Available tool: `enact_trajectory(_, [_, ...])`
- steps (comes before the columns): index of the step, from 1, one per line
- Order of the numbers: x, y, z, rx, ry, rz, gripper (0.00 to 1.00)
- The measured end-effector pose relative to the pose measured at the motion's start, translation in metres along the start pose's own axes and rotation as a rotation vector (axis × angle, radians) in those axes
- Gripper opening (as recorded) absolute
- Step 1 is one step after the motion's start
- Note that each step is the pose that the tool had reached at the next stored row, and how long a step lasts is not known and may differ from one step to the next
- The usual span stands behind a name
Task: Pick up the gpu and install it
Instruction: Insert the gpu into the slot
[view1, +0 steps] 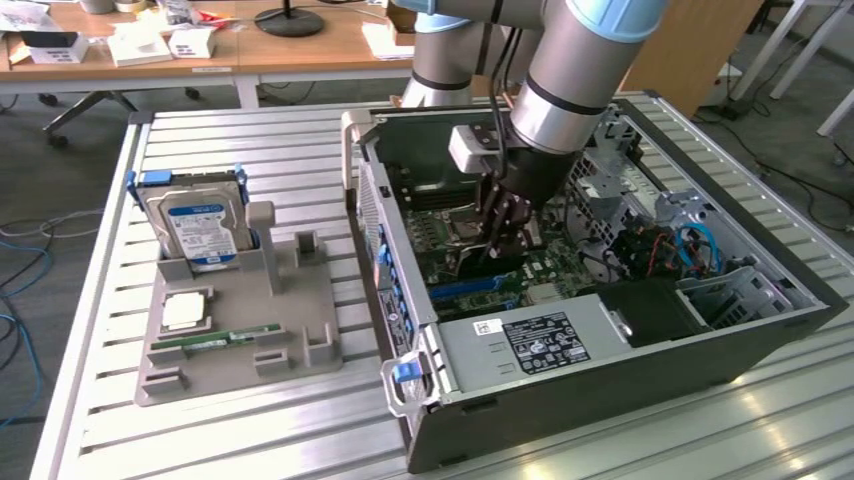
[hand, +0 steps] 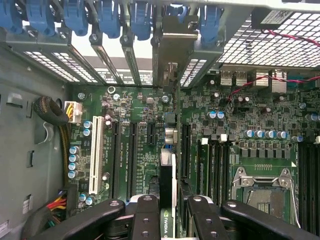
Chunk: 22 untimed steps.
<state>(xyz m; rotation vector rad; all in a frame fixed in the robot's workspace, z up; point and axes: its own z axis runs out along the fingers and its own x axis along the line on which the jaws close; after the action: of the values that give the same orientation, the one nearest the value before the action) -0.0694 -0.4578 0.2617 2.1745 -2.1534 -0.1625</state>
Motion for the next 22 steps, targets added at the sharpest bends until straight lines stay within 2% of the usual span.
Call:
enact_trajectory(4, [0.0000,0.0001,0.0001,0.0011,0.0000,0.000,0.26])
enact_trajectory(6, [0.0000,0.0003,0.0002,0.0074,-0.0002,0.000,0.26])
enact_trajectory(8, [0.0000,0.0002,0.0001,0.0103,0.0000,0.000,0.26])
enact_trajectory(22, [0.0000,0.0026,0.0005,0.0112,0.0001,0.000,0.26])
